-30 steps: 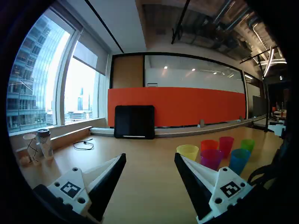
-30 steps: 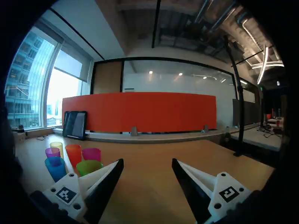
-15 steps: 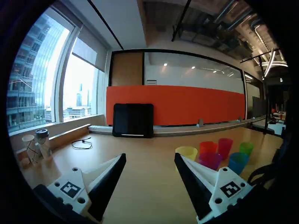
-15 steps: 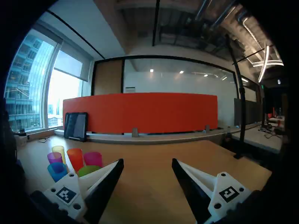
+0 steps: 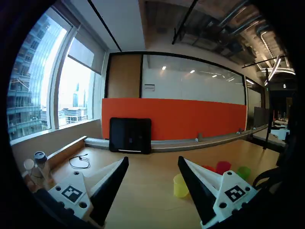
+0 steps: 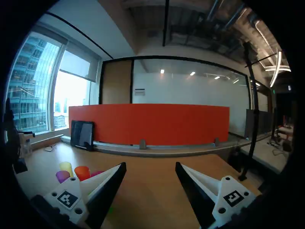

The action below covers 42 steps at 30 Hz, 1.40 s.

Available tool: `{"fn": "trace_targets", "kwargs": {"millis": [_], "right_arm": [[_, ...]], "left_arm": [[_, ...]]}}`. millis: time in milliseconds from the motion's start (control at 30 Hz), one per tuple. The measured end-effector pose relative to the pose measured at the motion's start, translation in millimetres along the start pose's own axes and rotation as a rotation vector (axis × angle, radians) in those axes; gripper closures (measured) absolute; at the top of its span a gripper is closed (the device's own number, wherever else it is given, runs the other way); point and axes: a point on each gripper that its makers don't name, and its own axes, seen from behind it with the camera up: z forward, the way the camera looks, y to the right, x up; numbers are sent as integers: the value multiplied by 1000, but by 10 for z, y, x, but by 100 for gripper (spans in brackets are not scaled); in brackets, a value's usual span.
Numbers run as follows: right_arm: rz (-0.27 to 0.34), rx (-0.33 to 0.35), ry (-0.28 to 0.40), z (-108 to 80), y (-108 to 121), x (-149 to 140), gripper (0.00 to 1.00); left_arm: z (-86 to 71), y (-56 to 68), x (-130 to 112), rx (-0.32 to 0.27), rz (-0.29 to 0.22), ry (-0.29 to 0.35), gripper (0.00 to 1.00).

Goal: Pour water

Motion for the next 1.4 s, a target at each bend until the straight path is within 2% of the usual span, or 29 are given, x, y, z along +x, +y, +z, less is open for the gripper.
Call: {"fn": "trace_targets", "kwargs": {"millis": [400, 667, 1000, 1400], "right_arm": [[15, 54, -26, 155, 4, 598, 0], [-8, 62, 8, 145, 42, 966, 0], [-23, 128, -1, 129, -33, 945, 0], [-37, 328, 4, 52, -423, 1033, 0]], "left_arm": [[184, 55, 787, -42, 39, 6, 4], [205, 171, 1156, -74, 59, 12, 4], [226, 438, 1159, -175, 55, -2, 4], [147, 823, 1129, -339, 64, -13, 4]]}}
